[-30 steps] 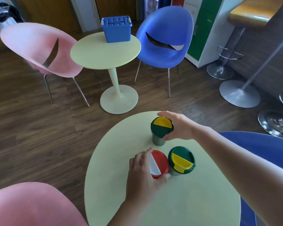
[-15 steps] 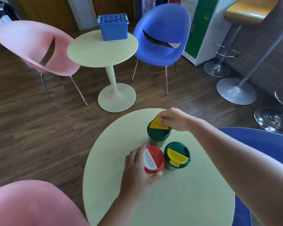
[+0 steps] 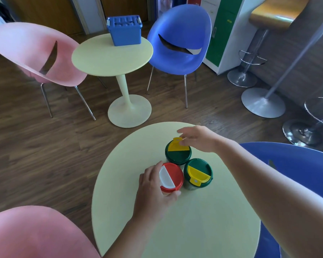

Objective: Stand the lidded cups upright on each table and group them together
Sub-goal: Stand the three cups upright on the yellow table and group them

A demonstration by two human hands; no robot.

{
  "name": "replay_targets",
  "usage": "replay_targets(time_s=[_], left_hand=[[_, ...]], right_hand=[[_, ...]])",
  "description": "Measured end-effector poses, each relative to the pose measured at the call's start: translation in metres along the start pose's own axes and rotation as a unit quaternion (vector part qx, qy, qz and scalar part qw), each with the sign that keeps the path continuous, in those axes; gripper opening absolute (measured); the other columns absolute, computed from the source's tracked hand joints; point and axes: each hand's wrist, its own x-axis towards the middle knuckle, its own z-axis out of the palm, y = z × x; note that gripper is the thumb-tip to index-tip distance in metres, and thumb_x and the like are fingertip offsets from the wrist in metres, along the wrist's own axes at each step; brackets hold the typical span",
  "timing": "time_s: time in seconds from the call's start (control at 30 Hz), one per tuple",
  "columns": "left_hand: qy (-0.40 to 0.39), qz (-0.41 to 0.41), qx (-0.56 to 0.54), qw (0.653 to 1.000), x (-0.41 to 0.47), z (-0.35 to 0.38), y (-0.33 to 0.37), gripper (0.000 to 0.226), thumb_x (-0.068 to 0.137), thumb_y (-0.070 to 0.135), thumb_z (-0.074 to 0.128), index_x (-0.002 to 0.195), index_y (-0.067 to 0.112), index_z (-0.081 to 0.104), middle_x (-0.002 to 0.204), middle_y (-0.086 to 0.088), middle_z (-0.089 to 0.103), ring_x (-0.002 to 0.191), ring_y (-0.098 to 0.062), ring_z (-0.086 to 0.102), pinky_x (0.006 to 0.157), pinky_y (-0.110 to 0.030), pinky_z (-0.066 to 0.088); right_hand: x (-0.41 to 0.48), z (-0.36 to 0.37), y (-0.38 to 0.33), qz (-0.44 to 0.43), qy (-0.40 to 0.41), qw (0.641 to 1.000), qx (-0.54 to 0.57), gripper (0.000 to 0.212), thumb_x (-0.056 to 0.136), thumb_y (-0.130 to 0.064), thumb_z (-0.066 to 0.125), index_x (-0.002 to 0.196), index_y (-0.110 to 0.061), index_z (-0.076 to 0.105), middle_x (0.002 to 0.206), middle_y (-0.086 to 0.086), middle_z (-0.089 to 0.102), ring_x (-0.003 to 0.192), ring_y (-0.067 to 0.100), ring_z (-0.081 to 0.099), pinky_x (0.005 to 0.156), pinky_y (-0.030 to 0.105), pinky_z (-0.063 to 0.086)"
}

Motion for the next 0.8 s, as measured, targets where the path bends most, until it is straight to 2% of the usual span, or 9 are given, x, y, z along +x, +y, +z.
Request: replay_targets(time_s=[0.07,0.13,0.2,0.3,0.4,0.47,0.57,0.67,0.8], left_hand=[[-0.001,-0.002,0.002,1.000,0.001,0.000,0.001,0.098,0.067,0.053,0.083,0.152,0.033,0.038,0.145,0.011,0.048,0.129,-0.012,0.043,0.095,-0.027,0.050],[-0.003,-0.007,0.003,1.000,0.001,-0.001,0.001,0.099,0.066,0.053,0.083,0.152,0.031,0.040,0.143,0.009,0.050,0.127,-0.014,0.044,0.094,-0.028,0.051],[-0.007,-0.016,-0.002,1.000,0.002,-0.001,0.002,0.100,0.065,0.054,0.083,0.152,0.030,0.039,0.142,0.010,0.050,0.127,-0.014,0.045,0.095,-0.033,0.055],[-0.012,-0.020,-0.006,1.000,0.001,-0.003,0.002,0.101,0.066,0.053,0.083,0.153,0.031,0.038,0.142,0.009,0.049,0.128,-0.012,0.043,0.096,-0.035,0.055],[-0.012,-0.021,-0.006,1.000,0.002,-0.003,0.002,0.100,0.067,0.050,0.086,0.153,0.029,0.039,0.143,0.008,0.049,0.128,-0.013,0.043,0.097,-0.030,0.052],[-0.012,-0.021,-0.003,1.000,0.001,-0.002,0.002,0.101,0.067,0.049,0.087,0.153,0.028,0.039,0.143,0.007,0.050,0.128,-0.014,0.043,0.095,-0.026,0.048],[-0.012,-0.023,-0.001,1.000,0.001,-0.002,0.001,0.101,0.068,0.049,0.087,0.153,0.028,0.038,0.144,0.006,0.050,0.128,-0.015,0.043,0.095,-0.027,0.047],[-0.012,-0.023,-0.003,1.000,0.000,-0.002,0.002,0.101,0.069,0.049,0.087,0.154,0.027,0.038,0.144,0.006,0.049,0.129,-0.014,0.042,0.093,-0.023,0.042],[-0.012,-0.028,-0.012,0.999,0.000,-0.002,0.002,0.100,0.070,0.050,0.087,0.154,0.028,0.037,0.145,0.006,0.049,0.130,-0.014,0.041,0.095,-0.026,0.043]], right_hand=[[-0.030,-0.002,-0.002,0.048,0.044,0.998,-0.009,0.083,0.081,-0.065,0.071,0.151,-0.026,0.051,0.143,0.000,0.063,0.126,0.023,0.062,0.108,0.040,0.050],[-0.066,0.007,-0.006,0.094,0.030,0.987,-0.124,0.102,0.069,-0.082,0.068,0.149,-0.020,0.051,0.143,0.003,0.059,0.128,0.026,0.059,0.105,0.042,0.050],[-0.093,0.024,-0.011,0.129,-0.002,0.976,-0.178,0.100,0.062,-0.086,0.067,0.133,-0.017,0.058,0.126,0.002,0.059,0.113,0.026,0.061,0.091,0.041,0.053],[-0.103,0.043,-0.014,0.138,0.002,0.975,-0.173,0.080,0.063,-0.075,0.077,0.113,-0.015,0.059,0.104,0.000,0.052,0.090,0.023,0.057,0.071,0.036,0.047],[-0.101,0.046,-0.010,0.111,0.024,0.977,-0.182,0.076,0.065,-0.063,0.082,0.119,-0.013,0.060,0.108,0.002,0.054,0.095,0.025,0.059,0.079,0.038,0.053],[-0.103,0.043,-0.002,0.066,0.002,0.973,-0.223,0.079,0.070,-0.051,0.081,0.136,-0.016,0.055,0.123,0.003,0.056,0.107,0.026,0.057,0.087,0.039,0.053],[-0.111,0.038,0.016,-0.011,-0.035,0.965,-0.261,0.102,0.074,-0.031,0.077,0.162,-0.027,0.025,0.160,-0.003,0.037,0.130,0.027,0.044,0.102,0.040,0.048],[-0.118,0.042,0.030,-0.001,-0.015,0.978,-0.207,0.119,0.073,-0.040,0.083,0.165,-0.030,0.008,0.171,-0.005,0.016,0.145,0.026,0.034,0.111,0.039,0.042],[-0.120,0.058,0.036,0.033,0.051,0.992,-0.110,0.117,0.070,-0.053,0.087,0.163,-0.028,0.020,0.161,-0.006,0.036,0.139,0.024,0.047,0.105,0.034,0.045]])
